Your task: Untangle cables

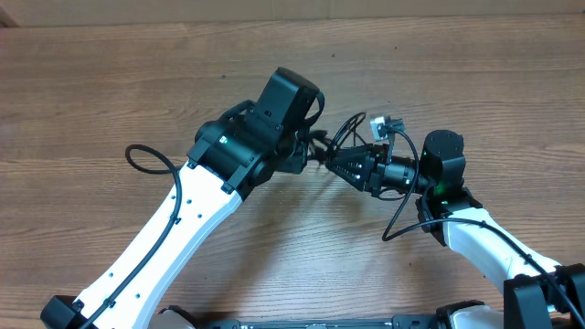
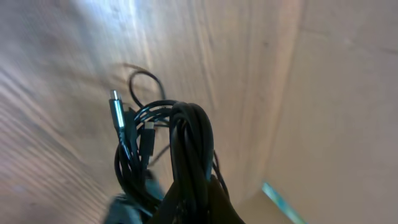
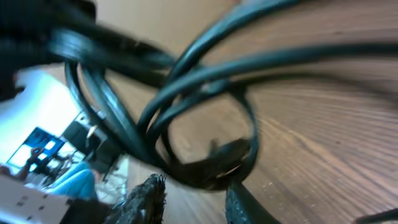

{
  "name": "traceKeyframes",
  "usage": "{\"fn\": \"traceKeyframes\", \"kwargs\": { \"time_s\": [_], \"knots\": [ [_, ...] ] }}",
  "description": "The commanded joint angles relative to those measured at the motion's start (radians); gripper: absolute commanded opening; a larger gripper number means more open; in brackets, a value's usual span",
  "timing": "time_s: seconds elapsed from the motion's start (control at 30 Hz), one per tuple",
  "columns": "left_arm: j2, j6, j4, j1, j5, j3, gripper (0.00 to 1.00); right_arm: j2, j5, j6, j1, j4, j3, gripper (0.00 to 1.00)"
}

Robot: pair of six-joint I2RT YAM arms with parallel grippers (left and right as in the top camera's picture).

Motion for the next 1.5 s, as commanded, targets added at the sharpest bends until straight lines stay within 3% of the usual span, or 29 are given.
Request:
{"fn": "traceKeyframes", "kwargs": {
  "time_s": [0.0,0.17,1.0,1.07,1.23,1.47],
  "knots": [
    [-0.006,-0.021,-0.026,0.005,-0.043,0.011,0.04,-0.006,0.077,-0.005,-0.003,0.003,0.004,0.36],
    [-0.006,-0.021,-0.026,0.005,-0.040,0.011,0.04,-0.006,0.123,-0.006,-0.003,0.003,0.004,0.42],
    [-0.006,-0.010,-0.005,0.003,-0.031,0.011,0.04,-0.006,0.025,-0.002,0.074,0.219,0.004,0.46],
    [-0.006,-0.010,-0.006,0.003,-0.031,0.011,0.04,-0.006,0.026,-0.002,0.076,0.228,0.004,0.44],
    [-0.006,-0.010,-0.006,0.003,-0.031,0.011,0.04,-0.006,0.060,-0.002,0.076,0.208,0.004,0.27],
    [-0.006,-0.011,-0.005,0.003,-0.032,0.011,0.04,-0.006,0.095,-0.002,0.076,0.168,0.004,0.25]
  ]
}}
